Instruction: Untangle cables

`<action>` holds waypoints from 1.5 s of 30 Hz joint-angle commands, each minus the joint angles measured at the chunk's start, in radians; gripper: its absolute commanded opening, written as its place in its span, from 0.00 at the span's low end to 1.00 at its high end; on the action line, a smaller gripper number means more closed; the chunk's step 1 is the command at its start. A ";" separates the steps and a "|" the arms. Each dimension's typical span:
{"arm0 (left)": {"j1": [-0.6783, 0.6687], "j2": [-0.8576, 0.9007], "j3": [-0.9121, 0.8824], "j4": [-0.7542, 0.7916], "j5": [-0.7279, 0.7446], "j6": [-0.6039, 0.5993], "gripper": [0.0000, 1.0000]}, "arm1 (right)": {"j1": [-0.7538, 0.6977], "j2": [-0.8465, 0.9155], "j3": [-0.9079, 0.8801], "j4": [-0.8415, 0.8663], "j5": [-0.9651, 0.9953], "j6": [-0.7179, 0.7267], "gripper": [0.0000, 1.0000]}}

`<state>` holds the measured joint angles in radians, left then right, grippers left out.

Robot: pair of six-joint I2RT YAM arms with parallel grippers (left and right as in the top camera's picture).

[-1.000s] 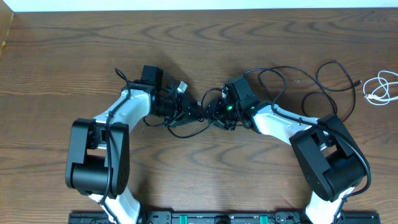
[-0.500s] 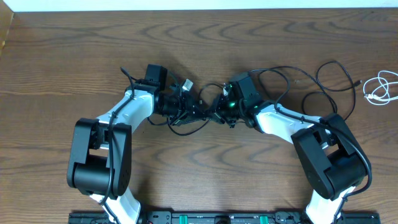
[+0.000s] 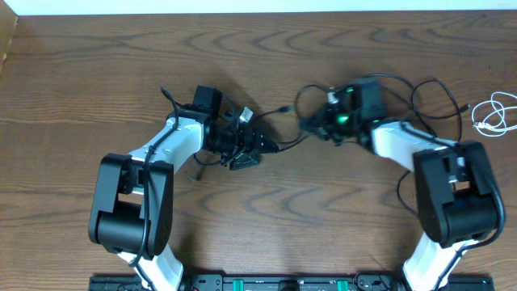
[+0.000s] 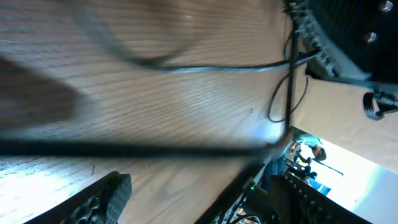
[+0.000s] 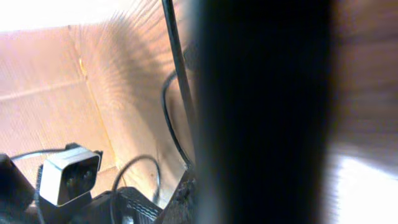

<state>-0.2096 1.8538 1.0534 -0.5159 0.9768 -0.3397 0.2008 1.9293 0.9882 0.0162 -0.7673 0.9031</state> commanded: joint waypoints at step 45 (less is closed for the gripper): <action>0.261 -0.008 0.028 0.084 -0.168 -0.107 0.86 | -0.225 -0.372 0.195 -0.842 0.656 -0.433 0.99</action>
<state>0.0505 1.8538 1.0592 -0.4332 0.8577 -0.4454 -0.0277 1.5677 1.1717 -0.8211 -0.1776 0.4877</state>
